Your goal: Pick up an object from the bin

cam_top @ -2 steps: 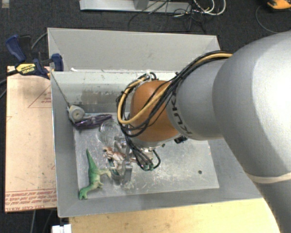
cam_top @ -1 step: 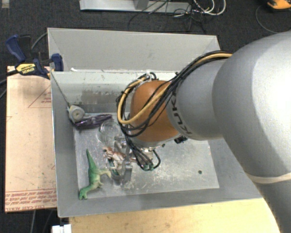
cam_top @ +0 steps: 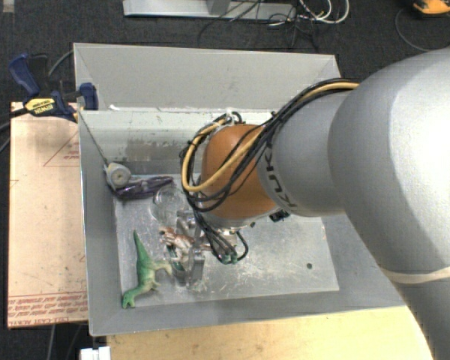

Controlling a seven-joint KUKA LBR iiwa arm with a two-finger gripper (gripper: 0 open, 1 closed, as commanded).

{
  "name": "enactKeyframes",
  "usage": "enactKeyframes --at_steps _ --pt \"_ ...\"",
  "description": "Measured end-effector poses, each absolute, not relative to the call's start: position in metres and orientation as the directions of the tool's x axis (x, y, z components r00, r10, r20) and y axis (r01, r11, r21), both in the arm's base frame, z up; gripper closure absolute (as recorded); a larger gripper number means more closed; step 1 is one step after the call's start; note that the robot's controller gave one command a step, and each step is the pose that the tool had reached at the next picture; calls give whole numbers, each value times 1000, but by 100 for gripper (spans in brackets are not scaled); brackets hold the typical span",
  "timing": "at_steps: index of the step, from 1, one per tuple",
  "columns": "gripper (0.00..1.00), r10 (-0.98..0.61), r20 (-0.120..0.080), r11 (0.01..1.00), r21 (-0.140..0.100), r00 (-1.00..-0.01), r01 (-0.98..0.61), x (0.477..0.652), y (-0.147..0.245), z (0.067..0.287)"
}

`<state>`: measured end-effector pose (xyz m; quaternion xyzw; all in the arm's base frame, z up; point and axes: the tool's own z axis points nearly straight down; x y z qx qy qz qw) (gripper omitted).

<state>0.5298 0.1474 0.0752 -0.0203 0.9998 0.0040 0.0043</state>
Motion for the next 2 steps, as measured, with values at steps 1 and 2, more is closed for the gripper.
enactKeyframes --at_steps 1,2 --pt "100 -41 -9 999 8 -999 -41 530 147 75" --pt "100 -41 -9 999 8 -999 -41 530 147 75"
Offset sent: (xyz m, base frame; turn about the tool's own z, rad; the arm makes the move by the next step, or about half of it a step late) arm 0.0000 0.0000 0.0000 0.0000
